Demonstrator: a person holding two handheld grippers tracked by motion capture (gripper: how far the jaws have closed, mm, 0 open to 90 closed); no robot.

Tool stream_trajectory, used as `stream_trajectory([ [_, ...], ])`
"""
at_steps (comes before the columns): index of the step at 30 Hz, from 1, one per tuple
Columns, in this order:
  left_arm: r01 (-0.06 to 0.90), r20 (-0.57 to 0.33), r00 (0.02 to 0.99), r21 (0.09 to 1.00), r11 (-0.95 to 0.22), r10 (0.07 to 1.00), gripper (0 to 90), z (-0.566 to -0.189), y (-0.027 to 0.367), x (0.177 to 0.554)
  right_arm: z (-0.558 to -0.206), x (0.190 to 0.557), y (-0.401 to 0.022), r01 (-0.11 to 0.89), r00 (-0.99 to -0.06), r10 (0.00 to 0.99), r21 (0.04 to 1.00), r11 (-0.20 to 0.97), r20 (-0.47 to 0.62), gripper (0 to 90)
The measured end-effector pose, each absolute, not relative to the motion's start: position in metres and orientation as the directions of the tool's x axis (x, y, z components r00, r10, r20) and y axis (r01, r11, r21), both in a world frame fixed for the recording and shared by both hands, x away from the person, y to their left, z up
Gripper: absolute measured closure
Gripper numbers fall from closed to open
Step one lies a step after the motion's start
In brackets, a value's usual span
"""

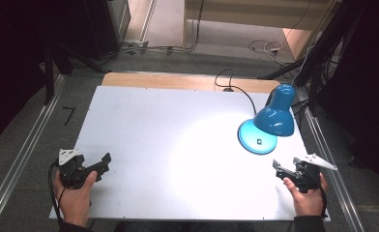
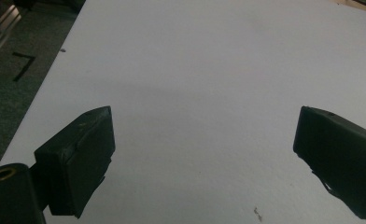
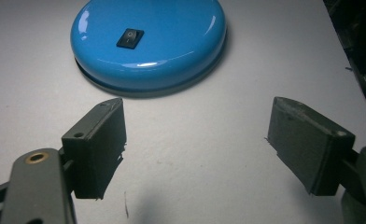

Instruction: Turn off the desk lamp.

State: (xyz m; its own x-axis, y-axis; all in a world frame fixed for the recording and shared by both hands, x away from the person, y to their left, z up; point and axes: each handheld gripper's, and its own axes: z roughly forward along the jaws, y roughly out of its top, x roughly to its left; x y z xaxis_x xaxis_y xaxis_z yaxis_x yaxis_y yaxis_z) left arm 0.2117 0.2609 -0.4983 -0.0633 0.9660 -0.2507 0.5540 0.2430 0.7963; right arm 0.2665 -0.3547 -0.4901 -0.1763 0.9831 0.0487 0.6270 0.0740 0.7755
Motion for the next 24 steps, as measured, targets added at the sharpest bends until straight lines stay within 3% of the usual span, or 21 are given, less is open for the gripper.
stream_trajectory([
  [24,0.560,-0.253,-0.064,0.792,0.244,0.965,6.0,-0.4991,0.2605,0.2118,-0.4917,0.2715,-0.3504,0.632,-0.186,0.982,0.770,0.084,0.045,18.6],
])
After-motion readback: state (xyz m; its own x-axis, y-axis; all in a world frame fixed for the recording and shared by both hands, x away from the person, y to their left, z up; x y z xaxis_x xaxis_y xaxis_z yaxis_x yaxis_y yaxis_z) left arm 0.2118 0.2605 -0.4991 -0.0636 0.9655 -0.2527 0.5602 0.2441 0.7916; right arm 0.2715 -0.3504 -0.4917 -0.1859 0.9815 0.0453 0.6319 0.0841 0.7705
